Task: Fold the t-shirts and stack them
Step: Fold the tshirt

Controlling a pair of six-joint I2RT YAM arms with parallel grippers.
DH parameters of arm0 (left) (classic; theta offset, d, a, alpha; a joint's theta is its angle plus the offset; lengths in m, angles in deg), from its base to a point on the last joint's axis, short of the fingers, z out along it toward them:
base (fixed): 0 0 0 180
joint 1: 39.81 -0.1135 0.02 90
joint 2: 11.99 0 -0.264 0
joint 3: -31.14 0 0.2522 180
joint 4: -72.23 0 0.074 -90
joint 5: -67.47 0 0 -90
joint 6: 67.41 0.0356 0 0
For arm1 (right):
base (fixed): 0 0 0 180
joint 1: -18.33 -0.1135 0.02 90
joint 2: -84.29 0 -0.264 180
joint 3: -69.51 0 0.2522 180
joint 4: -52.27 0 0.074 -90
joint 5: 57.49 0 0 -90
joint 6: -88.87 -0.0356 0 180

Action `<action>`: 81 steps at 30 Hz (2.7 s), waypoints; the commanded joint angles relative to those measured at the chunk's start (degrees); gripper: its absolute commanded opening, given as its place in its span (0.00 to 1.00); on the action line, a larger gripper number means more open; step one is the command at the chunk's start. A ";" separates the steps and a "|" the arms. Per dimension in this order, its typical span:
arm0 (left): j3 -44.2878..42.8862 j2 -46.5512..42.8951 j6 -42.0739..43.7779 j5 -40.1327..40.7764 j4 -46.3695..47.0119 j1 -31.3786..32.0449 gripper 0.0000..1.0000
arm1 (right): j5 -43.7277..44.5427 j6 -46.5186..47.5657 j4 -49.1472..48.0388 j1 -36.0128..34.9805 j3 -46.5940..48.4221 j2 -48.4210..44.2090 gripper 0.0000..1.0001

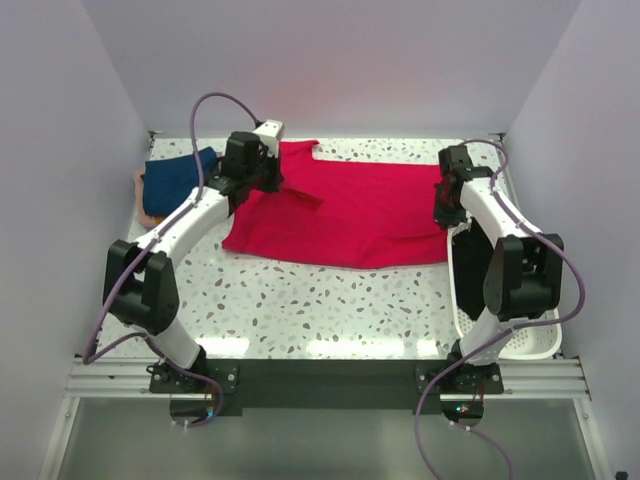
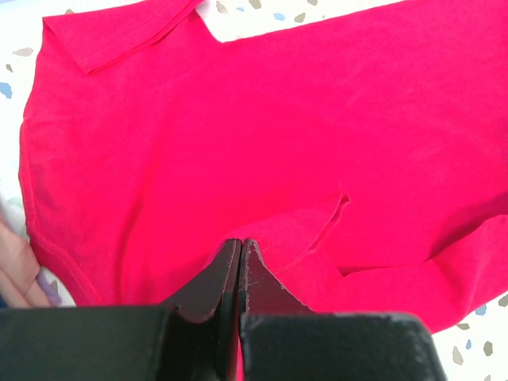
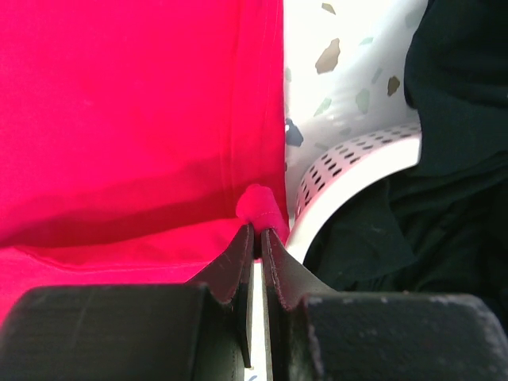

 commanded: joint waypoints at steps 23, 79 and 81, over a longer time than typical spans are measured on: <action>-7.01 6.14 1.09 0.45 4.18 -4.80 0.00 | 4.10 1.69 1.84 1.09 3.39 2.38 0.00; 36.32 -16.28 -10.25 12.23 11.92 -11.65 0.49 | -11.46 -0.15 -5.81 -6.38 -10.85 -13.27 0.77; 36.32 -16.10 -10.25 10.82 11.92 -11.74 0.49 | -11.19 -0.15 -5.98 -6.47 -11.20 -13.44 0.77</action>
